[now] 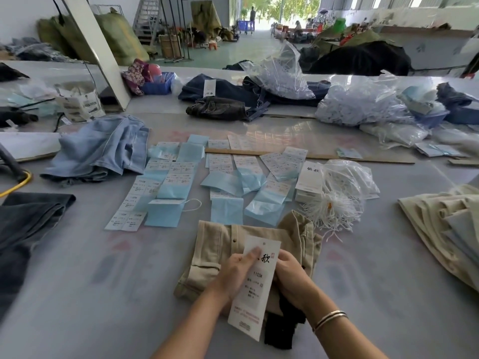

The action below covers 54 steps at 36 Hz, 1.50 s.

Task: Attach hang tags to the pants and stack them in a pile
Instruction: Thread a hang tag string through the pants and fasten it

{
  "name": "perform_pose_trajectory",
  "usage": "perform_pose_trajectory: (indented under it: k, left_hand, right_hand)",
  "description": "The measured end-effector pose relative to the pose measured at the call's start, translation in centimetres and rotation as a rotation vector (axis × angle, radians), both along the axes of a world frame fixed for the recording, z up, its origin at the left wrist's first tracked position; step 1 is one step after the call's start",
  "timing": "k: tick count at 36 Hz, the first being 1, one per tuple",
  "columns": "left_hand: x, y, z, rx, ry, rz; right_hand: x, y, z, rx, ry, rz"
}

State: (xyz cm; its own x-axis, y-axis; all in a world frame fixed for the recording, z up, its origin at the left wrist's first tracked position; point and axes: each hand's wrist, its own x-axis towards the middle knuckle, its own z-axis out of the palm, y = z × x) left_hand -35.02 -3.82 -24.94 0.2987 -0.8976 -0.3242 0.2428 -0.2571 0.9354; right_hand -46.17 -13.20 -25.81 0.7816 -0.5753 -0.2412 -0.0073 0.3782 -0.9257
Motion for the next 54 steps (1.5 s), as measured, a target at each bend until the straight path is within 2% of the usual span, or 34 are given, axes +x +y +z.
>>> perform_pose_trajectory:
  k: [4,6,11,17,22,26,33,40,44,47,50,54]
  left_hand:
    - [0.1,-0.1,0.0,0.013,0.066,0.027]
    - [0.2,-0.1,-0.2,0.016,0.086,0.048]
    - [0.3,-0.1,-0.6,0.002,0.073,0.040]
    - [0.2,-0.2,-0.7,-0.004,0.115,0.016]
    - [0.1,-0.2,-1.0,-0.002,-0.035,0.031]
    - [0.0,-0.3,-1.3,0.004,-0.049,0.025]
    - [-0.3,-0.3,-1.7,-0.033,-0.025,0.049]
    - [-0.3,-0.3,-1.6,-0.053,-0.021,0.070]
    - [-0.5,-0.5,-2.1,-0.072,-0.121,0.105]
    - [-1.2,-0.6,-3.0,-0.209,-0.313,0.285]
    - [-1.8,-0.5,-3.5,-0.325,-0.479,0.368]
    - [-1.8,-0.4,-3.5,-0.282,-0.596,0.364]
  right_hand:
    - [-0.2,-0.6,-1.0,0.204,-0.171,-0.170]
    - [-0.3,-0.8,-1.3,0.232,-0.191,-0.207]
    - [-0.3,-1.0,-1.4,0.202,-0.124,-0.173]
    - [-0.7,-1.2,-1.5,0.222,-0.164,-0.107]
    - [-0.7,-1.1,-1.3,0.250,-0.233,-0.103]
    - [-0.8,-1.0,-1.2,0.204,-0.195,-0.078]
    - [-0.7,-1.0,-1.2,0.168,-0.146,-0.066]
    - [-1.0,-1.0,-1.4,0.207,-0.210,-0.056]
    - [-1.0,-1.2,-1.5,0.215,-0.230,-0.018]
    - [-1.0,-1.2,-1.8,0.239,-0.249,0.007]
    - [-0.8,-1.2,-1.8,0.212,-0.230,0.015]
    - [-0.8,-1.1,-1.8,0.165,-0.207,-0.003]
